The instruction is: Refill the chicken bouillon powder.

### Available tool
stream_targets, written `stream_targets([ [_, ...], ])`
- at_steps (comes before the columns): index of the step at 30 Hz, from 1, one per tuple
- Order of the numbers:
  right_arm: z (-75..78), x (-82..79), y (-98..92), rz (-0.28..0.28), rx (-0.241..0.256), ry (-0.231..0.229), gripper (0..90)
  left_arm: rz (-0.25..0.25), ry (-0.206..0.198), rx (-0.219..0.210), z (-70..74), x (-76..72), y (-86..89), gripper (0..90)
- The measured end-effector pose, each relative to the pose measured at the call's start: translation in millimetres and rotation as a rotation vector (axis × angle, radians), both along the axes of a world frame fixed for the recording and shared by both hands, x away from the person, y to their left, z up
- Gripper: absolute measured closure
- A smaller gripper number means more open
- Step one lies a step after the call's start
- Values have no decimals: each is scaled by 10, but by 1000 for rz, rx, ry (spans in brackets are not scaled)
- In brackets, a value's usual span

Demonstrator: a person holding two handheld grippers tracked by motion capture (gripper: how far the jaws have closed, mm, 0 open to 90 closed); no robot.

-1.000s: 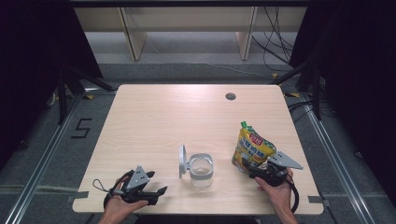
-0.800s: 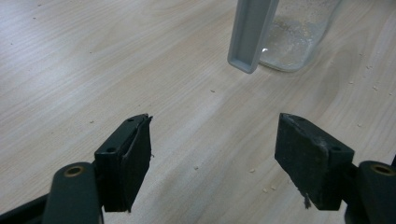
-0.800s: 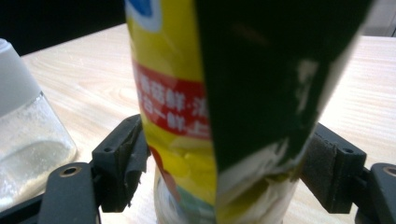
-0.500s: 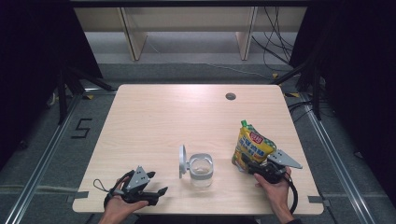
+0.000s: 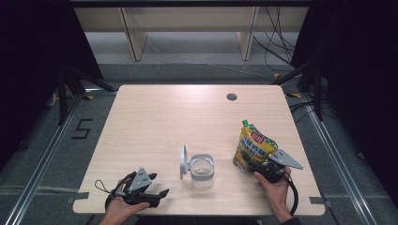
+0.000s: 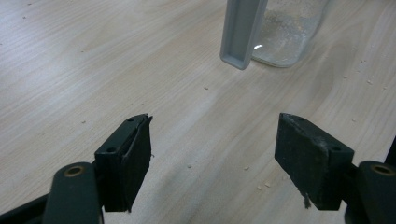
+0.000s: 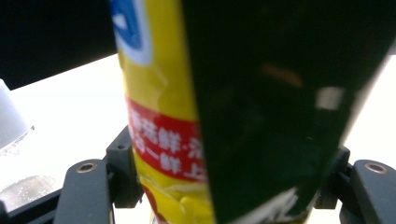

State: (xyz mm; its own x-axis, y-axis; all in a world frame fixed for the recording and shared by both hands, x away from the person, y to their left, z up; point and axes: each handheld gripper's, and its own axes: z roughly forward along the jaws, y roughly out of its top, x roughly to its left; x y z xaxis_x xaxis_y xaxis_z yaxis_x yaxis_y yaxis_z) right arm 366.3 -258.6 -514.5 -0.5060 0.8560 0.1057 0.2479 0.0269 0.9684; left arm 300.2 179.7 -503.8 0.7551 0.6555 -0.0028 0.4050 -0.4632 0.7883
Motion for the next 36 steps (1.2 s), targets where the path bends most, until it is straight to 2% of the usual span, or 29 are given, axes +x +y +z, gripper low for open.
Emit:
stream_targets([
  [4, -17, -4, 19, -17, 14, -2, 318, 10, -3, -1, -6, -10, -16, 267],
  [5, -17, 6, 6, -16, -9, 4, 320, 8, -3, -5, -6, -13, -19, 267],
  [7, -17, -4, 17, -1, 10, 33, 320, 10, -4, 1, -6, -10, -15, 267],
  [12, -14, -6, 18, -7, 7, 42, 321, 5, -2, -6, -7, -14, -21, 268],
  [13, -15, -5, 18, -7, 7, 41, 323, 0, -17, -5, -10, -10, -22, 268],
  [14, -13, -8, 19, -5, 10, 44, 333, 10, -8, -15, -16, -16, -29, 268],
  [15, -15, -3, 16, -6, -2, 32, 370, 8, -9, -13, -17, -15, -29, 268],
  [20, -12, -2, 25, -12, 12, 42, 413, 7, -11, -5, -17, -12, -27, 268],
  [21, -4, 20, 20, -10, -16, -2, 446, 3, -8, -14, -17, -13, -28, 268],
  [22, -4, 20, 20, -10, -16, -2, 446, 6, -8, -7, -11, -14, -23, 268],
  [23, 17, -4, 39, -6, -10, 33, 456, 5, -11, 2, -4, -12, -16, 268],
  [25, 47, 2, 38, -8, -45, 7, 472, 6, -16, -6, -16, -4, -11, 269],
  [26, 59, -13, 56, 12, -30, 27, 479, 7, -16, -4, -14, -4, -8, 269],
  [28, 87, -39, 77, -2, -46, 41, 487, 11, -12, 0, -7, -9, -3, 269],
  [29, 86, -16, 66, 11, -54, -6, 490, 11, -13, 1, -5, -9, 0, 269],
  [30, 102, -24, 68, 4, -68, -2, 492, 12, -13, 0, -5, -9, 1, 269],
  [31, 129, -37, 70, 21, -82, -2, 496, 12, -8, 8, 4, -14, 4, 269],
  [33, 146, -51, 69, 15, -88, 0, 498, 12, -8, 8, 4, -14, 8, 269],
  [34, 160, -63, 81, 25, -69, 3, 501, 26, -4, -34, -8, -25, -15, 269],
  [36, 191, -76, 85, 48, -78, -10, 503, 18, -17, 2, -9, -3, 8, 269],
])
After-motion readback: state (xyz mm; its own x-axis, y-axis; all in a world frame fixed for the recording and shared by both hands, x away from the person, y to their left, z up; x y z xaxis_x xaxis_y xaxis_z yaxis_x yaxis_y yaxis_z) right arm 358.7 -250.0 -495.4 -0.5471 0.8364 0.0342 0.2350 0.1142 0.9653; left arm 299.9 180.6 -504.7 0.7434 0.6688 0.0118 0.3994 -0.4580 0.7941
